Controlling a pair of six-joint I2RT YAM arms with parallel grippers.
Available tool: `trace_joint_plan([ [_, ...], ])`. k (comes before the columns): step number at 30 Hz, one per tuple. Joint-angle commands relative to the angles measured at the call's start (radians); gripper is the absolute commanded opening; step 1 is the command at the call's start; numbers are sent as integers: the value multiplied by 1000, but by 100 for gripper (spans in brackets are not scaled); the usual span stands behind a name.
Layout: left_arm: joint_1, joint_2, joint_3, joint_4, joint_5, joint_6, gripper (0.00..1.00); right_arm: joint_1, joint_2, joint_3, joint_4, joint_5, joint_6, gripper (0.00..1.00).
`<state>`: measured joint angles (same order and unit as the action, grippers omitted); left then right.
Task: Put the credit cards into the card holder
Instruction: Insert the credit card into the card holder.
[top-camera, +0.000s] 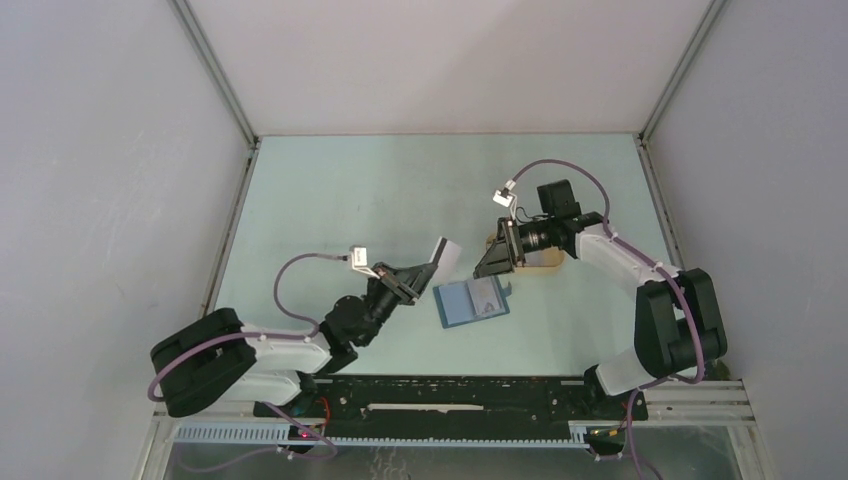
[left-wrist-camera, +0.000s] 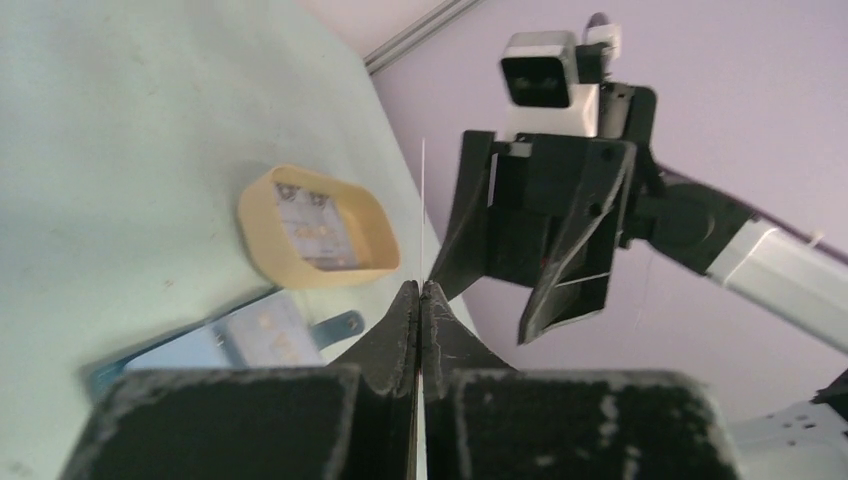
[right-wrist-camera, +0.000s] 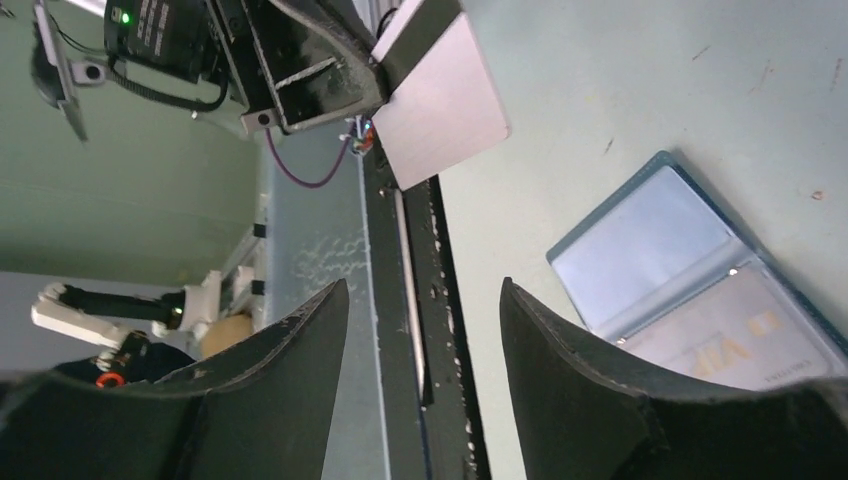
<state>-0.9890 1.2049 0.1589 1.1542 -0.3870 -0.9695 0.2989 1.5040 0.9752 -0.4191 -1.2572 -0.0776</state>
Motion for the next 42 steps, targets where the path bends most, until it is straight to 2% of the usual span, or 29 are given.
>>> trace_joint_plan([
  [1,-8,83,102,213,-53,-26,0,29,-39,-6,248,3,266,65],
  [6,-14,154,164,241,-35,-51,0,27,-14,-25,370,33,431,62],
  [10,-32,200,204,248,-28,-61,0,27,-9,-59,543,0,571,59],
  [15,-37,230,223,256,-16,-73,0,26,-30,-59,566,-18,596,54],
  [20,-37,232,217,259,-6,-77,0,22,-33,-59,582,-39,606,32],
  [23,-37,234,217,260,21,-75,0,23,-33,-59,586,-52,601,14],
  [25,-37,234,217,263,54,-68,8,22,-33,-59,585,-65,591,6],
  [27,-31,226,207,265,95,-55,23,20,-32,-54,567,-77,565,1],
  [31,29,173,154,261,263,-10,48,20,-14,17,304,-118,327,0],
  [34,125,101,109,214,482,36,61,24,9,70,138,-167,150,0],
  [38,189,-16,102,27,695,134,69,25,41,123,-7,-232,5,0],
  [42,190,-82,143,-198,782,233,72,28,59,143,-63,-258,-49,0],
])
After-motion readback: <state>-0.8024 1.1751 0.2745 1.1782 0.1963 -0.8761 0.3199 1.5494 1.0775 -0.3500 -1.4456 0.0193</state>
